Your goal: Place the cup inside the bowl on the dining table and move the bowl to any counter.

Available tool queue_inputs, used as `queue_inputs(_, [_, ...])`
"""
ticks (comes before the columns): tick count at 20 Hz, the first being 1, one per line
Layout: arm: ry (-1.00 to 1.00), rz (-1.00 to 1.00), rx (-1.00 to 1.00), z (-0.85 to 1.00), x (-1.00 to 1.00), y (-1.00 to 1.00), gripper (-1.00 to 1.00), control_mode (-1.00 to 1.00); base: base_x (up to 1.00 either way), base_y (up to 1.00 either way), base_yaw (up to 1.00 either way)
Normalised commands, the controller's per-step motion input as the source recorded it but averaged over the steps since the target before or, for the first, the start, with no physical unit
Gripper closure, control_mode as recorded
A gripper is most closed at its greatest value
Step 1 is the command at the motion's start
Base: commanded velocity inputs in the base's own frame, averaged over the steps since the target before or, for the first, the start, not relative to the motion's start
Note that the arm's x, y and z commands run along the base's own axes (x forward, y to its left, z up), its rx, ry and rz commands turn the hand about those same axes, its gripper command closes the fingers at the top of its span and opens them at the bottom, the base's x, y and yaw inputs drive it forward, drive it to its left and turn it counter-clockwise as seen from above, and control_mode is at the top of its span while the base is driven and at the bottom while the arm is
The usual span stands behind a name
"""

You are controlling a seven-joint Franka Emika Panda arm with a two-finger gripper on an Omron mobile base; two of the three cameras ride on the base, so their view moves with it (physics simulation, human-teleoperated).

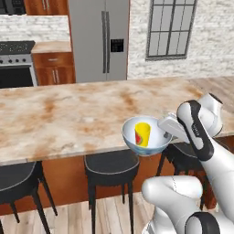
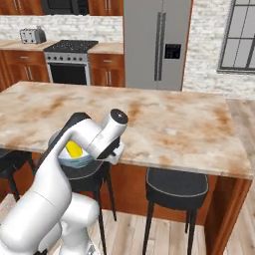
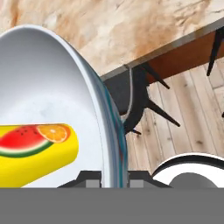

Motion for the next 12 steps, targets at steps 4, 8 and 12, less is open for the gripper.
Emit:
queue_inputs(4, [0.00,0.00,0.00,0.00,0.00,0.00,1.00,1.00,0.00,0.99,0.00])
queue_inputs(8, [0.00,0.00,0.00,0.00,0.00,0.00,1.00,1.00,0.00,1.00,0.00])
queue_inputs(12, [0.00,0.00,0.00,0.00,0.00,0.00,1.00,1.00,0.00,1.00,0.00])
